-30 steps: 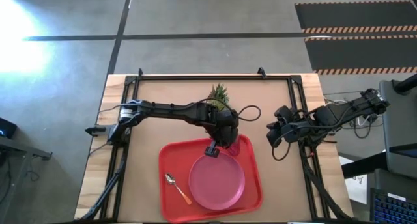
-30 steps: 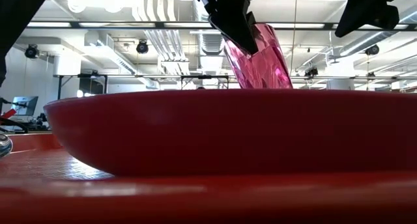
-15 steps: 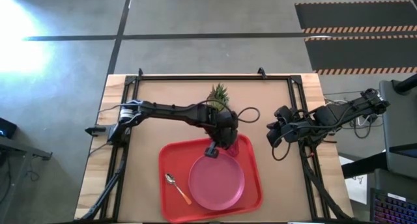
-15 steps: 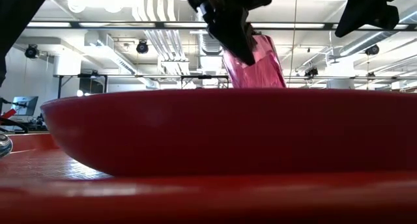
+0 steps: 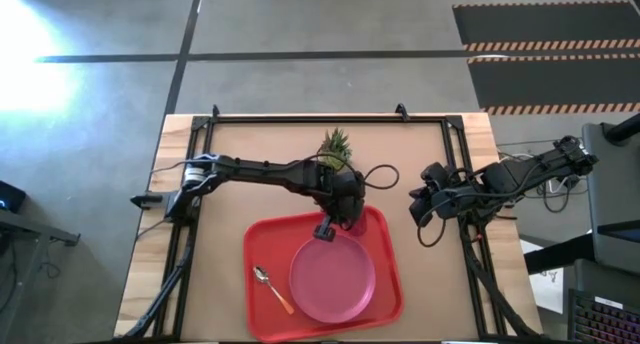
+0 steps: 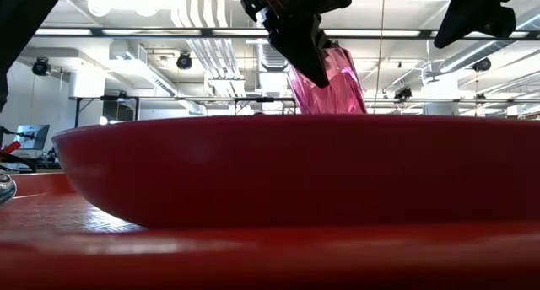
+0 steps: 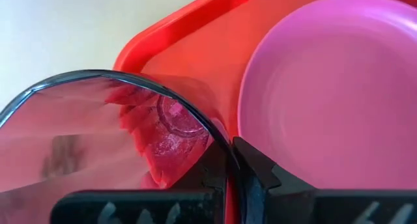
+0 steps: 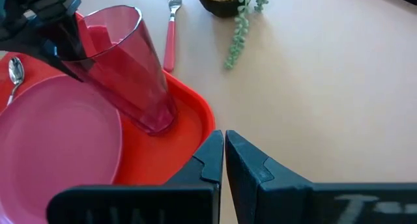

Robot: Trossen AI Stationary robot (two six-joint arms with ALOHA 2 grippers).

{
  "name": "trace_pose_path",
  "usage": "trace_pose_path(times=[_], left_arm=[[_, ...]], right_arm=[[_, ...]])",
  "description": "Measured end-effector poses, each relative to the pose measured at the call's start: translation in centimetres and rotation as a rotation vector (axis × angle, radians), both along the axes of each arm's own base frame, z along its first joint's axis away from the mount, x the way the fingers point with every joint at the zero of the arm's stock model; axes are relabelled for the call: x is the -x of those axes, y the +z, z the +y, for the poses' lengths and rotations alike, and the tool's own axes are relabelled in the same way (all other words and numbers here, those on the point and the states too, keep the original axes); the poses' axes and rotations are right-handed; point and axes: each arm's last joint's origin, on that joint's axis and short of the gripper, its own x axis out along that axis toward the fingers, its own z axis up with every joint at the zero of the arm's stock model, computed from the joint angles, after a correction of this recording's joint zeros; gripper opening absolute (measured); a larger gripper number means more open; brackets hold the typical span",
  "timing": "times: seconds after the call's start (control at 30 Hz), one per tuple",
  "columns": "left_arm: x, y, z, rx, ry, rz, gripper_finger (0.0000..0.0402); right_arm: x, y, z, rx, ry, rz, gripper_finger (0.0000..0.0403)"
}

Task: Pick and place plate/cup/fork/spoon on tray
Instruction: Put the pink glass on the top right of the orange tray, then put the pink fork on the orange tray at the right of the pink plate

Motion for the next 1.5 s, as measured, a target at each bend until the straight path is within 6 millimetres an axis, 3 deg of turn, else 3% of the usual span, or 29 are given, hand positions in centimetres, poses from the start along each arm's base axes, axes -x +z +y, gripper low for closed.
trace_pose_path(times=[0.5,0.67,1.1,1.27,1.5], left_arm=[[0.1,1.6,-1.2,0.028,-0.040,-0.053,0.0091],[-0.2,3.9,-1.3,0.030,-0.042,-0.129,0.0108],[0.2,9.8,-1.3,0.035,-0.046,-0.317,0.0109],[2.3,12.6,-1.0,-0.003,-0.014,-0.345,0.0109],[9.3,17.5,0.4,-0.217,0.243,-0.322,0.0109]], right_arm=[[0.8,0.4,-0.3,0.005,0.012,-0.010,0.0009],[1.1,0.5,-0.4,0.004,0.012,-0.013,0.0009],[1.4,0.5,-0.5,0.011,0.013,0.005,0.0009],[1.4,0.5,-0.5,0.014,0.020,0.007,0.0009],[1.5,0.3,-0.1,-0.131,0.091,0.054,0.0009]])
